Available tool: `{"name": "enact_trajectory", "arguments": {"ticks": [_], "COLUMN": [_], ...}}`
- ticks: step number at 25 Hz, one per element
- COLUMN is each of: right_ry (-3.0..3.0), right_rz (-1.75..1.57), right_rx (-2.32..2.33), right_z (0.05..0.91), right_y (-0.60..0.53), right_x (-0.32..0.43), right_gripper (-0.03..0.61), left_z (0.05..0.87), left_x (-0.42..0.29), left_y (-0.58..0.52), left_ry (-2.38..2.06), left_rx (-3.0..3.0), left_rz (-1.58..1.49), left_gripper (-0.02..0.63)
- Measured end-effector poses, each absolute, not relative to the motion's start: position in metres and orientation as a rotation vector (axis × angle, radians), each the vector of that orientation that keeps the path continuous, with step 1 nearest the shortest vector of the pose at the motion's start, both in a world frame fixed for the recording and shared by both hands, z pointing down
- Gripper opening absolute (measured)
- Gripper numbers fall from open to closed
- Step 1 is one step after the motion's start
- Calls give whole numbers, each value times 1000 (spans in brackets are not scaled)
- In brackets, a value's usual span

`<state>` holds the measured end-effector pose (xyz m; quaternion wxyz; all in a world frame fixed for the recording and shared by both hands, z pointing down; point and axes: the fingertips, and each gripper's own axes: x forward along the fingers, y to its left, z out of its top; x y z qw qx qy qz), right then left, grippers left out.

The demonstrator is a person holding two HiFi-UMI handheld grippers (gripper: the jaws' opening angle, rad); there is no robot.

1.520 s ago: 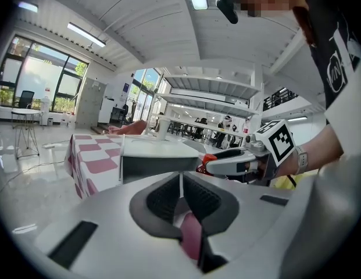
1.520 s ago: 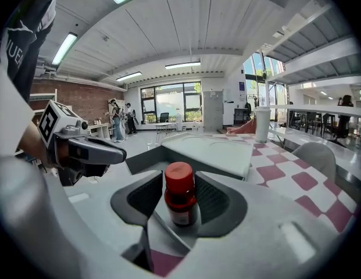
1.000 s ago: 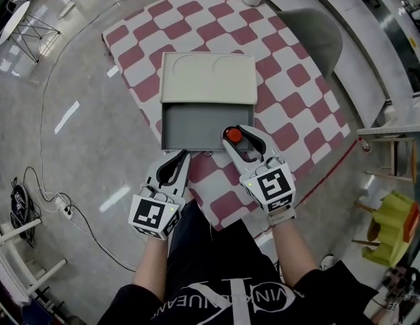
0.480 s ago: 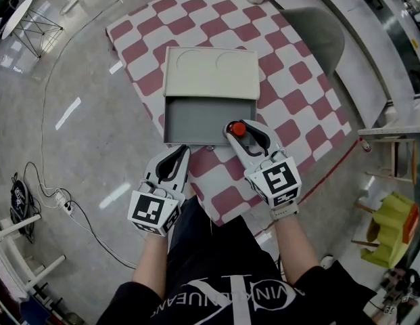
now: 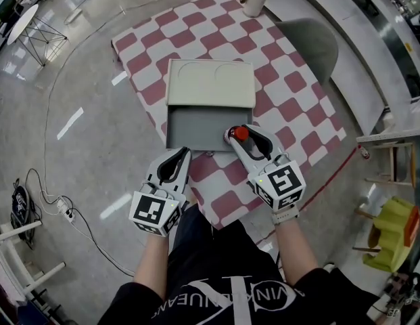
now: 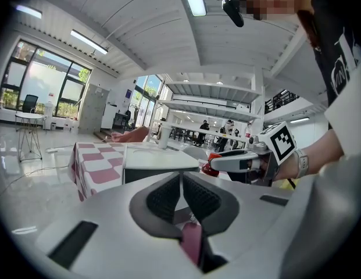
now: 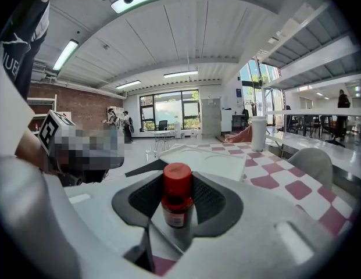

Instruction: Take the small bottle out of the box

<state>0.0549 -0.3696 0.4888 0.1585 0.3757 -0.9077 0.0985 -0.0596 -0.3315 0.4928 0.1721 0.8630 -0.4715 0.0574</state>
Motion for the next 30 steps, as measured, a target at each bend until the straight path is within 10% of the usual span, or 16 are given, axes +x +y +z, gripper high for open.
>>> {"name": "enact_trajectory", "arguments": {"ticks": [30], "right_ry": [-2676], "right_rz": [255], "right_rx": [1100], "right_z": [424], "right_y": [-376], "right_x": [61], "right_gripper": [146], "left_z": [430], "left_x": [-75], "left_y": [-353], "left_ry": [-1427], "left_rx": [2494], "left_rz": [38], "left_gripper": [21]}}
